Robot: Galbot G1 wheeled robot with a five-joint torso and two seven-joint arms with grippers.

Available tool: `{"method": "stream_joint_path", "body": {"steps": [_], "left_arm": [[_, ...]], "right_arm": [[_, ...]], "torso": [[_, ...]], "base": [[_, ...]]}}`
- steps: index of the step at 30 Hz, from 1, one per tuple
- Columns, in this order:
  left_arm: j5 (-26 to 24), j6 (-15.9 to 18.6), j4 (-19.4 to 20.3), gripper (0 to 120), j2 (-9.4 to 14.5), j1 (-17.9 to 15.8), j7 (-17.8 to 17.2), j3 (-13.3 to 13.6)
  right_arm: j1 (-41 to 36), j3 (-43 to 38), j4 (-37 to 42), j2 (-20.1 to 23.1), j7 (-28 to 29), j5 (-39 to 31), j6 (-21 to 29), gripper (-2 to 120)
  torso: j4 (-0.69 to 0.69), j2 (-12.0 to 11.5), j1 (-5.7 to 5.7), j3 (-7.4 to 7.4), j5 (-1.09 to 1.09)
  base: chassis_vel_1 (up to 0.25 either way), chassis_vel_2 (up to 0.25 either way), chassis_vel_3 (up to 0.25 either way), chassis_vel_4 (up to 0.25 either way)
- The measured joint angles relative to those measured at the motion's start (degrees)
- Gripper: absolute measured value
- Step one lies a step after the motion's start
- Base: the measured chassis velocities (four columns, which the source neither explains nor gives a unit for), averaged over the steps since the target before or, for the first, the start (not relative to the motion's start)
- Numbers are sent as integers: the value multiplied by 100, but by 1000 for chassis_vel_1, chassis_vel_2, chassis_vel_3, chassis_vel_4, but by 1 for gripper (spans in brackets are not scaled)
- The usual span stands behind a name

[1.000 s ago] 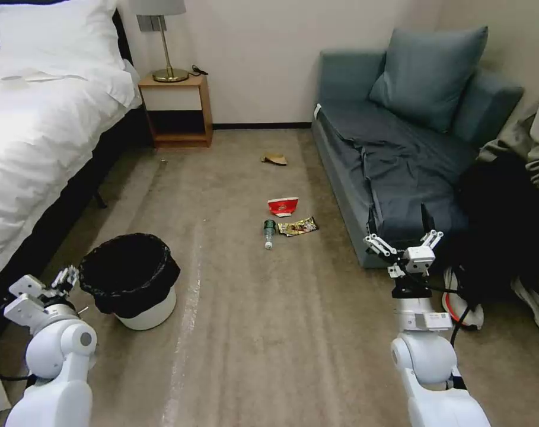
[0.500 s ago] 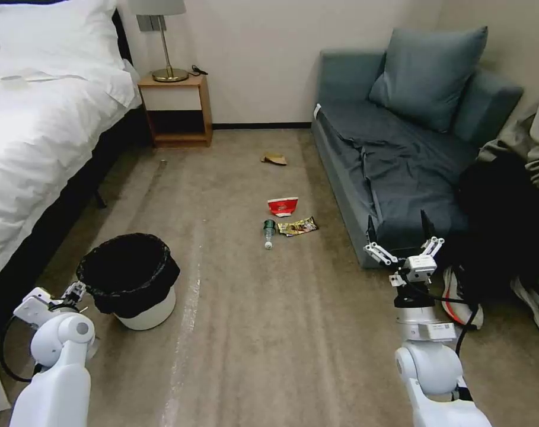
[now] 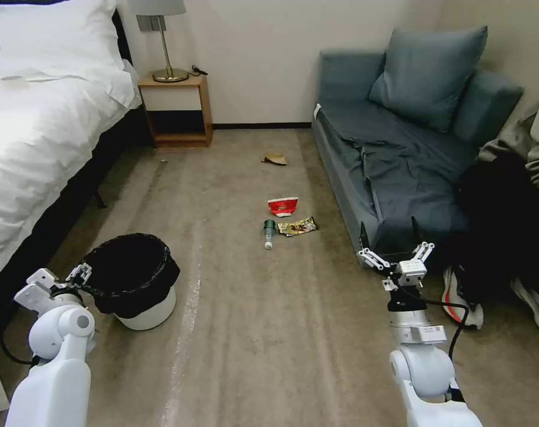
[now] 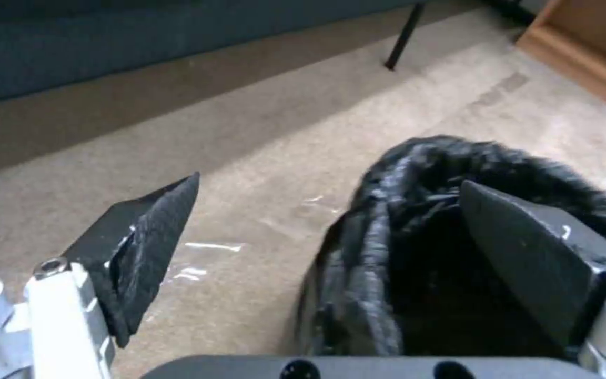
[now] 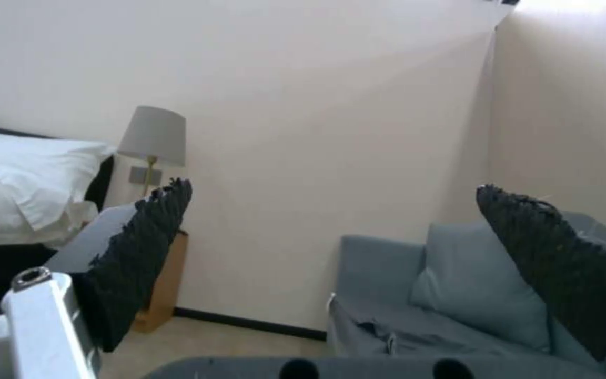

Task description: Pick up the trash bin, then pick up the garbage on the floor and place it into the trash bin.

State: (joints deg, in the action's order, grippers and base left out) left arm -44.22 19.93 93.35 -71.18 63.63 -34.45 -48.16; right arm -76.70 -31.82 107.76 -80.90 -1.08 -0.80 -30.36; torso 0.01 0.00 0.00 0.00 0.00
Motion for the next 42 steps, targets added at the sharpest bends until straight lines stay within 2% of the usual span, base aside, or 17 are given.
{"method": "stream_joint_path", "body": {"steps": [2, 4, 8, 10, 11, 14, 17, 18, 20, 21, 24, 27, 29, 32, 42], "left_arm": [[-5, -2, -144, 99, 20, -65, 15, 14], [-35, -62, -527, 97, 30, -272, 128, 88], [-57, -130, -842, 92, -21, -431, 314, 163], [-59, -143, -1029, 84, -67, -494, 457, 210], [-59, -143, -1029, 84, -67, -494, 457, 210], [-20, -156, -1225, 69, -110, -536, 613, 252], [-5, -167, -1297, 64, -120, -558, 663, 262], [2, -177, -1351, 57, -125, -569, 710, 266], [-2, -179, -1366, 47, -123, -542, 792, 273], [-2, -179, -1366, 47, -123, -542, 792, 273], [-15, -179, -1359, 32, -107, -469, 896, 272], [-17, -179, -1349, 27, -99, -435, 929, 265], [-30, -180, -1287, 15, -81, -347, 976, 243], [-53, -179, -1223, 6, -69, -284, 984, 228], [-85, -151, -1012, 5, -98, -108, 987, 171]], "right_arm": [[-4, -7, -2, 0, -23, -2, -32, 100], [-40, -24, -23, -10, -84, -14, -125, 100], [-94, -32, -30, -9, -161, -17, -186, 100], [-133, -51, -23, 1, -209, -23, -213, 100], [-133, -51, -23, 1, -209, -23, -213, 100], [-168, -80, 2, 11, -232, -32, -250, 100], [-191, -81, 12, 11, -246, -32, -268, 100], [-218, -81, 24, 12, -267, -32, -282, 100], [-245, -77, 26, 10, -308, -31, -318, 100], [-245, -77, 26, 10, -308, -31, -318, 100], [-233, -67, -13, -10, -328, 39, -383, 100], [-231, -63, -13, -19, -313, 80, -380, 100], [-217, -29, -13, -31, -178, 146, -339, 100], [-189, -18, -22, -42, -108, 178, -311, 100], [-141, 53, -18, -65, 83, 72, -188, 100]], "torso": [[0, 0, 0, 0, 0], [-1, 0, 0, 0, 0], [-2, 0, 0, 0, 0], [-2, 0, 0, 0, 0], [-2, 0, 0, 0, 0], [0, 0, 0, 0, 4], [1, 1, 0, -1, 10], [1, 1, 0, -2, 10], [1, 1, 0, -2, 10], [1, 1, 0, -2, 10], [0, 1, -1, -3, 8], [0, 2, -1, -2, 7], [0, 2, -1, -2, 4], [0, 1, 0, -1, 2], [-1, 0, 0, 0, -2]], "base": [[0, 0, 0, 0], [0, 0, 0, 0], [0, 0, 0, 0], [0, 0, 0, 0], [0, 0, 0, 0], [0, 0, 0, 0], [0, 0, 0, 0], [0, 0, 0, 0], [0, 0, 0, 0], [0, 0, 0, 0], [0, 0, 0, 0], [0, 0, 0, 0], [0, 0, 0, 0], [0, 0, 0, 0], [0, 0, 0, 0]]}}
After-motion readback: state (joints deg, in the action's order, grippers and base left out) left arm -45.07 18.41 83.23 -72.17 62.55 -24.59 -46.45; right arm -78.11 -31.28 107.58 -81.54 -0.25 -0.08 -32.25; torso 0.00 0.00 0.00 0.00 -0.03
